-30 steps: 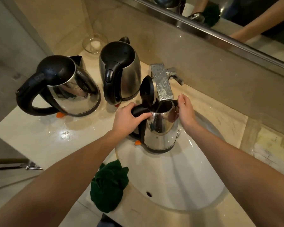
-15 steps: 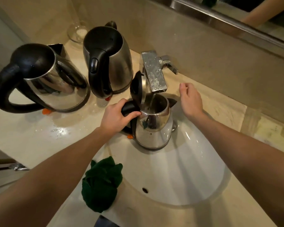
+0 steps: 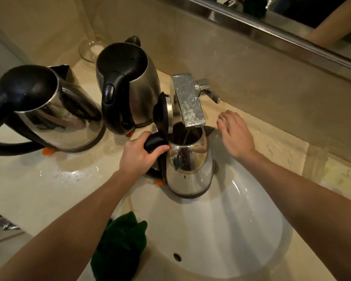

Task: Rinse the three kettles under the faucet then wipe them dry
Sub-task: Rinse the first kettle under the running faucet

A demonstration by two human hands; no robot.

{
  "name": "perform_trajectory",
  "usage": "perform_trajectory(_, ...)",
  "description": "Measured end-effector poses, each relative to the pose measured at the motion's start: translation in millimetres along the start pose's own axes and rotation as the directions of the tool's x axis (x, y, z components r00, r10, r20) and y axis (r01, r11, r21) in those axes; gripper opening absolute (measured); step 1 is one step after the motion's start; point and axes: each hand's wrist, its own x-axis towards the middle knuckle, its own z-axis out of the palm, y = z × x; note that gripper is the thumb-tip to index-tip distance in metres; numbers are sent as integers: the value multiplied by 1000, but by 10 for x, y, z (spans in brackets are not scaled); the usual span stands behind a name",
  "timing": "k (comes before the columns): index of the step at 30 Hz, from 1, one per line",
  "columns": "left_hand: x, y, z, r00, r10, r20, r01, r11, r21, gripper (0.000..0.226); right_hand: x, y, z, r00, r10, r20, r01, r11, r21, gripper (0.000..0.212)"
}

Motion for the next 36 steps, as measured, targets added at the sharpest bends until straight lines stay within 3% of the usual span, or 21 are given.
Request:
perform_trajectory(8, 9, -53, 6, 998, 67, -9, -67, 998, 9, 61, 75, 274, -8, 981, -151, 118, 178, 944, -277, 58)
perform_trajectory(18, 22, -22, 2, 999, 34, 9, -34, 998, 60, 61, 231, 346, -6, 957, -268, 112, 290, 895, -338, 58)
perform_trajectory(24, 43, -11, -3, 998, 37, 52, -42, 993, 111, 54, 326, 398, -90, 921, -342, 186, 389, 817, -425, 58)
perform_trajectory(26, 51, -21, 6, 998, 29, 62, -36, 992, 117, 48, 335, 430, -63, 925, -335, 181, 381, 815, -436, 60)
perform_trajectory(30, 55, -35, 7, 993, 93, 67, -100, 989, 106, 63, 343, 447, -18, 932, -312, 184, 362, 829, -427, 64)
perform_trajectory(36, 71, -48, 12, 992, 126, 20, -128, 988, 83, 57, 350, 445, -15, 932, -299, 205, 360, 834, -419, 71)
